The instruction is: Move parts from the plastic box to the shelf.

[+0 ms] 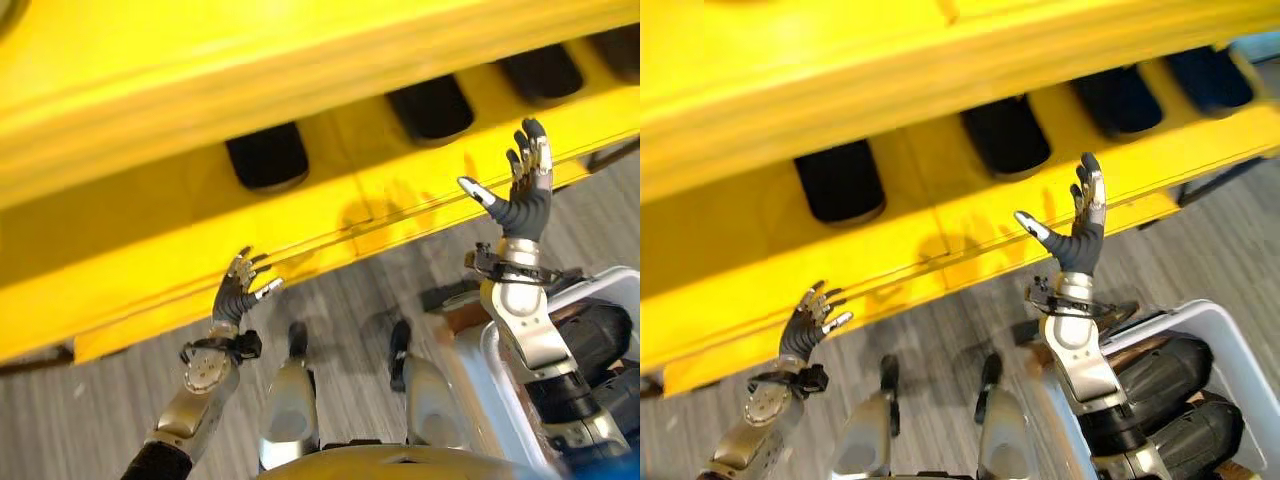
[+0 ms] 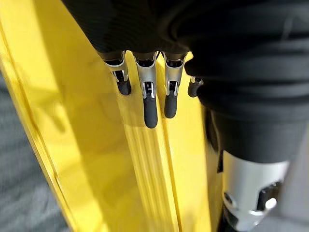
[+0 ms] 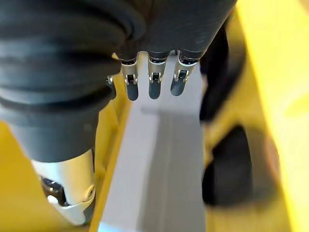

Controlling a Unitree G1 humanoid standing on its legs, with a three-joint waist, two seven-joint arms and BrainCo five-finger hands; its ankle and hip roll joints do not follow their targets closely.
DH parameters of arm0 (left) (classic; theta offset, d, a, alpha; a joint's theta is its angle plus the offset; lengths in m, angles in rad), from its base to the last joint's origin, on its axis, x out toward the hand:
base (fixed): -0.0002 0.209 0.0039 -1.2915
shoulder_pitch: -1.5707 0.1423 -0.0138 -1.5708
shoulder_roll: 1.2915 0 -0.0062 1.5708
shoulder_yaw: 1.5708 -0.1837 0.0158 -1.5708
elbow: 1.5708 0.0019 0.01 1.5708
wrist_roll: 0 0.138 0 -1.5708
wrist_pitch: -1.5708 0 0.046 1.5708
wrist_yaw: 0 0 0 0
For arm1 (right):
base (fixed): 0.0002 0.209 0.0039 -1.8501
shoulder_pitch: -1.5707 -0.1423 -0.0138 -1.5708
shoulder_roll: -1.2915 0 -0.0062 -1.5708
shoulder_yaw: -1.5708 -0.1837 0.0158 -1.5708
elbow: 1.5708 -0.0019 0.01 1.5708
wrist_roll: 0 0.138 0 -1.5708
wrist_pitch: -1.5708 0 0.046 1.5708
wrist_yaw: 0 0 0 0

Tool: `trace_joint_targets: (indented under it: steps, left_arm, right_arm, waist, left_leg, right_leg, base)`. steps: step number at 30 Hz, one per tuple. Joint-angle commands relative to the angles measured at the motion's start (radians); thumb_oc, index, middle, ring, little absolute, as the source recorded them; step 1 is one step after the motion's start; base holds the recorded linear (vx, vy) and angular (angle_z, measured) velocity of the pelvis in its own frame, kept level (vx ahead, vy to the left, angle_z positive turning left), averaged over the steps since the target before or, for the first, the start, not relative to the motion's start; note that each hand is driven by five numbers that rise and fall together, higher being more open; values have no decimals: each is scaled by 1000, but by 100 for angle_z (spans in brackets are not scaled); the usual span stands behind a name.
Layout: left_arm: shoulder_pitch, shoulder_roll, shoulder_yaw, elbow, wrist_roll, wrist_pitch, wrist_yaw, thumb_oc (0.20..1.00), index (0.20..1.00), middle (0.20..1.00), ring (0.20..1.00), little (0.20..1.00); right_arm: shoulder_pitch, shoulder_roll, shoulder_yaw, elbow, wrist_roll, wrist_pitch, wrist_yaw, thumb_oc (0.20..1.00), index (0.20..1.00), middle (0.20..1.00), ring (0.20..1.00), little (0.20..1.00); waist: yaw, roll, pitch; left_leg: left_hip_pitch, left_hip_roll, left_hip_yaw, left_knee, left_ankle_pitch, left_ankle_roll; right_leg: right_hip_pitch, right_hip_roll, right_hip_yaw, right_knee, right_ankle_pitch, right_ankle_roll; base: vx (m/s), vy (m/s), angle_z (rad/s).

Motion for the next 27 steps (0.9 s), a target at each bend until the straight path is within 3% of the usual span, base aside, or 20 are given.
trace_joint_targets:
  steps: [1, 7, 9, 10, 12, 13, 15, 18, 20, 21, 23, 24, 27]
  left_arm:
    - [-104, -27, 22, -32, 32, -83, -54, 1000, 1000, 1000, 1000, 1000]
    - [-70, -56, 75, -15, 44, -80, -73, 1000, 1000, 1000, 1000, 1000]
    - [-62, -71, 86, -6, 42, -83, -77, 1000, 1000, 1000, 1000, 1000]
    - [-56, -80, 81, -3, 38, -82, -81, 1000, 1000, 1000, 1000, 1000]
    - [-52, -83, 80, -4, 43, -80, -84, 1000, 1000, 1000, 1000, 1000]
    - [-53, -84, 75, -3, 48, -80, -87, 1000, 1000, 1000, 1000, 1000]
    - [-63, -85, 69, -4, 53, -78, -88, 1000, 1000, 1000, 1000, 1000]
    - [-72, -93, 61, 1, 56, -76, -93, 1000, 1000, 1000, 1000, 1000]
    - [-71, -101, 64, 0, 60, -75, -88, 1000, 1000, 1000, 1000, 1000]
    - [-67, -104, 66, -5, 61, -76, -93, 1000, 1000, 1000, 1000, 1000]
    - [-61, -107, 69, -17, 64, -75, -99, 1000, 1000, 1000, 1000, 1000]
    - [-51, -105, 72, -21, 69, -77, -98, 1000, 1000, 1000, 1000, 1000]
    - [-36, -96, 77, -32, 74, -77, -120, 1000, 1000, 1000, 1000, 1000]
  right_arm:
    - [13, -39, -19, -50, -38, -49, 42, 1000, 1000, 1000, 1000, 1000]
    - [114, -40, -42, -30, 21, -42, 126, 1000, 1000, 1000, 1000, 1000]
    - [118, -56, -53, -44, 2, -44, 137, 1000, 1000, 1000, 1000, 1000]
    - [116, -60, -62, -48, 5, -49, 137, 1000, 1000, 1000, 1000, 1000]
    - [115, -65, -69, -54, -7, -51, 130, 1000, 1000, 1000, 1000, 1000]
    - [118, -69, -77, -50, -17, -57, 124, 1000, 1000, 1000, 1000, 1000]
    - [116, -68, -78, -42, -11, -57, 120, 1000, 1000, 1000, 1000, 1000]
    - [130, -69, -77, -36, -1, -54, 127, 1000, 1000, 1000, 1000, 1000]
    - [122, -56, -63, -14, 1, -49, 130, 1000, 1000, 1000, 1000, 1000]
    - [118, -54, -56, -5, 1, -47, 137, 1000, 1000, 1000, 1000, 1000]
    - [105, -42, -42, 24, 17, -44, 145, 1000, 1000, 1000, 1000, 1000]
    - [95, -34, -26, 41, 15, -41, 152, 1000, 1000, 1000, 1000, 1000]
    - [101, -23, -2, 51, 35, -17, 207, 1000, 1000, 1000, 1000, 1000]
  waist:
    - [-20, 36, -71]
    - [-48, 50, -112]
    - [-52, 54, -120]
    - [-51, 58, -128]
    - [-51, 61, -133]
    - [-49, 66, -136]
    - [-44, 62, -135]
    - [-49, 39, -134]
    - [-16, 24, -137]
    - [-7, 16, -141]
    - [6, 14, -145]
    - [22, 13, -143]
    - [11, 19, -169]
  left_leg:
    - [49, 121, 19, -50, 111, -24]
    - [104, 149, 57, -49, 161, -31]
    - [104, 155, 54, -41, 191, -35]
    - [99, 159, 48, -44, 232, -43]
    - [95, 160, 43, -47, 245, -45]
    - [79, 160, 23, -39, 290, -57]
    - [63, 148, 3, -29, 305, -56]
    - [37, 60, -49, 20, 203, -15]
    - [11, -99, -197, 58, 53, 35]
    - [1, -158, -242, 77, -3, 53]
    - [2, -254, -310, 106, -71, 83]
    - [5, -303, -381, 124, -92, 100]
    - [52, -284, -333, 64, -92, 128]
  right_leg:
    - [34, -1, -25, 11, -26, 53]
    - [39, 43, 24, 44, -47, 28]
    - [41, 55, 34, 45, -56, 18]
    - [47, 62, 30, 31, -57, 10]
    - [54, 68, 29, 17, -58, 3]
    - [66, 75, 23, -10, -55, -9]
    - [76, 75, 18, -32, -50, -16]
    - [110, 65, 14, -99, -26, -21]
    - [122, 65, 54, -137, -3, -19]
    - [129, 66, 70, -153, 9, -16]
    - [138, 81, 111, -158, 22, -12]
    - [135, 91, 141, -156, 31, -6]
    - [147, 101, 171, -172, 56, 9]
  base:
    - [70, -55, -32]
    - [35, -58, -28]
    - [26, -120, -36]
    - [19, -114, -18]
    - [16, -131, -11]
    - [10, -130, -7]
    - [-14, -117, 5]
    - [2, -114, 21]
    - [51, -57, 18]
    - [68, -32, -14]
    - [47, 35, -56]
    - [22, 133, -56]
    - [-11, 143, -87]
